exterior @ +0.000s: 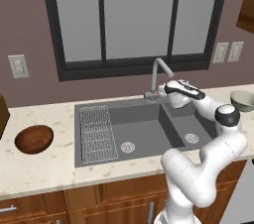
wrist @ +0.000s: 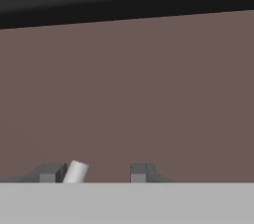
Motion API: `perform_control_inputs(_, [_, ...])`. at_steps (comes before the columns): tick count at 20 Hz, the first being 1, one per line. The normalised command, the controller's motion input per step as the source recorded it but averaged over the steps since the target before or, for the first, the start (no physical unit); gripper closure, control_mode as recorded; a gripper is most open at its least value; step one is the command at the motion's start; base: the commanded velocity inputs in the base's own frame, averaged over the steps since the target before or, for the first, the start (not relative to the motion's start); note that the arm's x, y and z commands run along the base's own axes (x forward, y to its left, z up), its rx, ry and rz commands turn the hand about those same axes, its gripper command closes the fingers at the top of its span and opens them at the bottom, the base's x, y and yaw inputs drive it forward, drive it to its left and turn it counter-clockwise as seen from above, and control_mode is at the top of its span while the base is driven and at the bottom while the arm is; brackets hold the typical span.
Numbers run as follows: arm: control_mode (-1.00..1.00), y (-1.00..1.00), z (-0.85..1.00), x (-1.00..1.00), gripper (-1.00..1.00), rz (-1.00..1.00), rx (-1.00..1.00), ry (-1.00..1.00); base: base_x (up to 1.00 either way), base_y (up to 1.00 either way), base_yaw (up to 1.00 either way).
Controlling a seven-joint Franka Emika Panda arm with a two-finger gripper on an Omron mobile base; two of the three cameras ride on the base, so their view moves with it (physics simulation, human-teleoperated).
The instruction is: Rinse each bowl for a few seconds and place them down in the sink or on the counter.
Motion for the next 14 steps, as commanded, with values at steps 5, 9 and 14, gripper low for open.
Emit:
perform_control_inputs(5, [-1.0, -0.61, -0.28, -0.08, 1.0, -0.02, 0.07, 0.14, 0.0, 0.0, 0.0])
perform_control_inputs(9, [-1.0, -0.64, -0.35, -0.17, 1.0, -0.02, 0.07, 0.15, 0.0, 0.0, 0.0])
perform_control_inputs(14, [-1.0, -0.62, -0.43, -0.26, 1.0, -0.02, 0.05, 0.15, 0.0, 0.0, 0.0])
